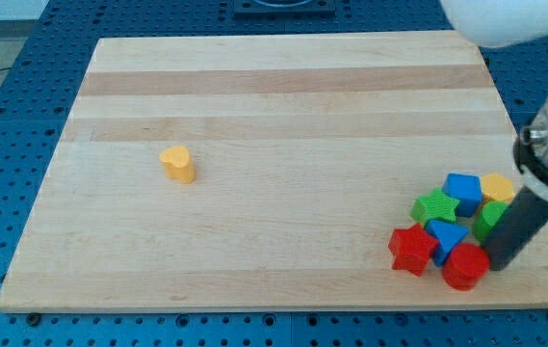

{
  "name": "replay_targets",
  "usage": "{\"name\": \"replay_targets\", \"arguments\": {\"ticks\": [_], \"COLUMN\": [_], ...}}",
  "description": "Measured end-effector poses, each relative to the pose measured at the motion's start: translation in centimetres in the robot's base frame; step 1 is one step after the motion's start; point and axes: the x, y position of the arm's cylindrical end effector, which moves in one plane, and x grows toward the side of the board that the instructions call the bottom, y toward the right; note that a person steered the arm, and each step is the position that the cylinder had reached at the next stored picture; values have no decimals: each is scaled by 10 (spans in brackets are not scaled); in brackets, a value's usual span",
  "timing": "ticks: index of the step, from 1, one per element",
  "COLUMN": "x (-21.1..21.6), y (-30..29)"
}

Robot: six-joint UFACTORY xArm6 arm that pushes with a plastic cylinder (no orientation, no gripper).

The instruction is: Separate the red blocks from group of blocks

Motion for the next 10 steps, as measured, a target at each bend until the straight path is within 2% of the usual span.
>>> {"name": "replay_targets", "arguments": {"ticks": [2,3,4,6,8,9,10], "x": [0,10,37,36,14,-23,-37], "y": [0,24,8,-51,-119,-135,-148]}}
